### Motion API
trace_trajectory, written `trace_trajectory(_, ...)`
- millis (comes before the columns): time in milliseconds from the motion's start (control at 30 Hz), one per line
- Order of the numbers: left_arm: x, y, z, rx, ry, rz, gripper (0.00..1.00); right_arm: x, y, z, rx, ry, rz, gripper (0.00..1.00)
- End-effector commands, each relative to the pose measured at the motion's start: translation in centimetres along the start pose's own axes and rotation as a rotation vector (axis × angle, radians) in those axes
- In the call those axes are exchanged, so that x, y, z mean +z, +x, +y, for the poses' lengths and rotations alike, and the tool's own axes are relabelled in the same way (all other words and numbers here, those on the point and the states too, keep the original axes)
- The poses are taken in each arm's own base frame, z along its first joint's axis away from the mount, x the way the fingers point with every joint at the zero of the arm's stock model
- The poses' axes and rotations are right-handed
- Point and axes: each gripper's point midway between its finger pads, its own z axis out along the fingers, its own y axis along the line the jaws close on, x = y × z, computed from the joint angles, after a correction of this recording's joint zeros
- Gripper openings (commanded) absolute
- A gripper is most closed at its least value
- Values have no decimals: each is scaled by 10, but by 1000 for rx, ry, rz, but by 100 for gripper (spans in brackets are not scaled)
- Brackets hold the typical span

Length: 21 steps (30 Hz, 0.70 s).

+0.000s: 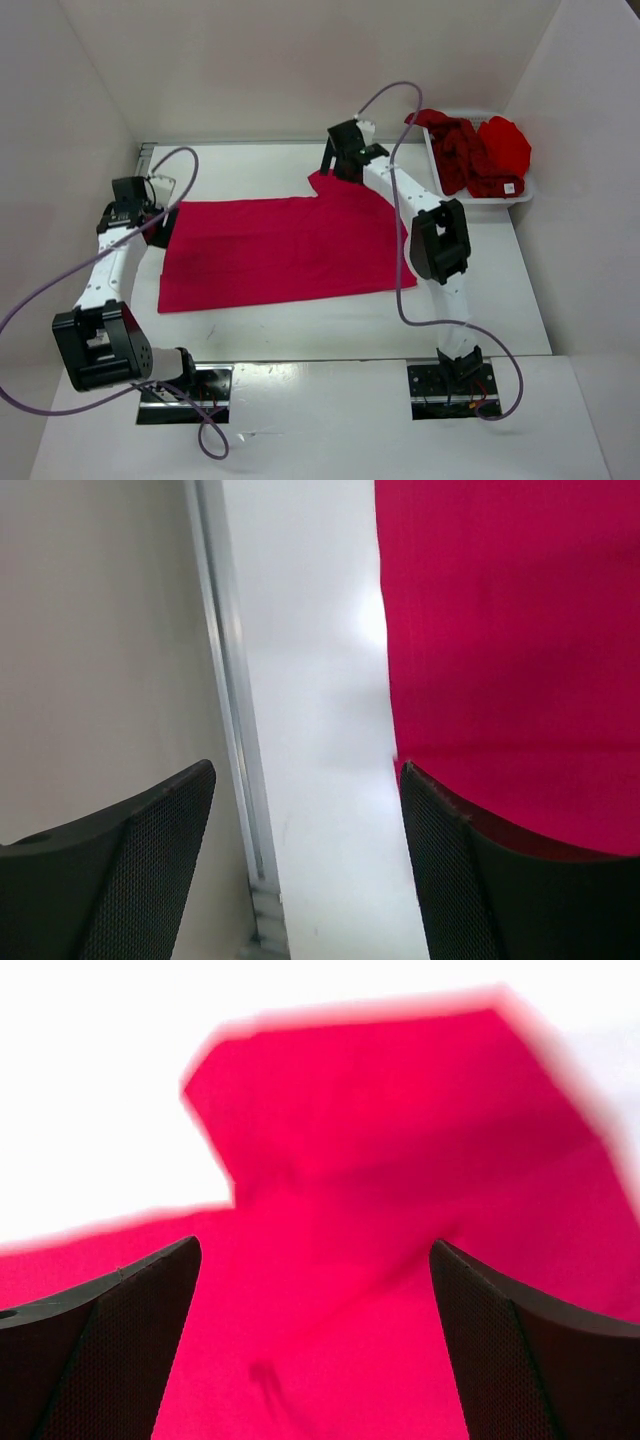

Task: Fold and stack the t-shirts
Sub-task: Grap the side of the flattened tshirt furthest away from the robot with both arms

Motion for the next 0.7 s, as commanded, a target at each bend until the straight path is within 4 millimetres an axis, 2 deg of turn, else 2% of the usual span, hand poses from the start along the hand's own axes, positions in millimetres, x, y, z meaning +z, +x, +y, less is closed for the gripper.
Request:
trace_trajectory(0,2,-58,1,-151,75,-173,82,15,-33,-22,-87,163,-68,100)
trace_trajectory(67,12,-71,-1,-188,106,-173,83,28,-41,-38,-95,236,-77,100)
trace_trajectory(100,16,-73,-3,-186,123,-166,83,26,-62,-39,-68,240,-113,100)
trace_trajectory(133,20,-74,-4,-195,128,-157,83,39,-51,-50,-84,276,-69,100)
trace_trajectory(167,29,-70,-8,-193,139,-132,83,36,-68,-49,-60,267,-99,100)
trace_trajectory(200,29,-69,-6,-193,131,-128,83,39,-71,-54,-53,274,-100,100)
trace_trajectory(233,36,-66,-9,-193,132,-125,83,51,-71,-65,-42,288,-86,100)
trace_trajectory(267,43,-62,-11,-192,129,-110,83,48,-86,-63,-44,269,-111,100)
trace_trajectory(300,46,-62,-11,-192,129,-110,83,51,-91,-64,-42,257,-113,100)
trace_trajectory(333,55,-60,-15,-205,136,-94,83,62,-91,-72,-32,265,-105,100)
trace_trajectory(367,60,-60,-16,-215,141,-85,83,62,-100,-69,-20,224,-115,100)
trace_trajectory(500,76,-77,-25,-283,197,-94,83,86,-97,-77,-27,186,-92,98)
trace_trajectory(533,85,-76,-27,-294,202,-82,83,90,-96,-84,-33,197,-84,98)
trace_trajectory(567,87,-83,-24,-305,200,-89,83,101,-88,-86,-29,176,-60,98)
trace_trajectory(667,109,-87,-27,-326,205,-76,83,116,-75,-88,-36,152,-20,98)
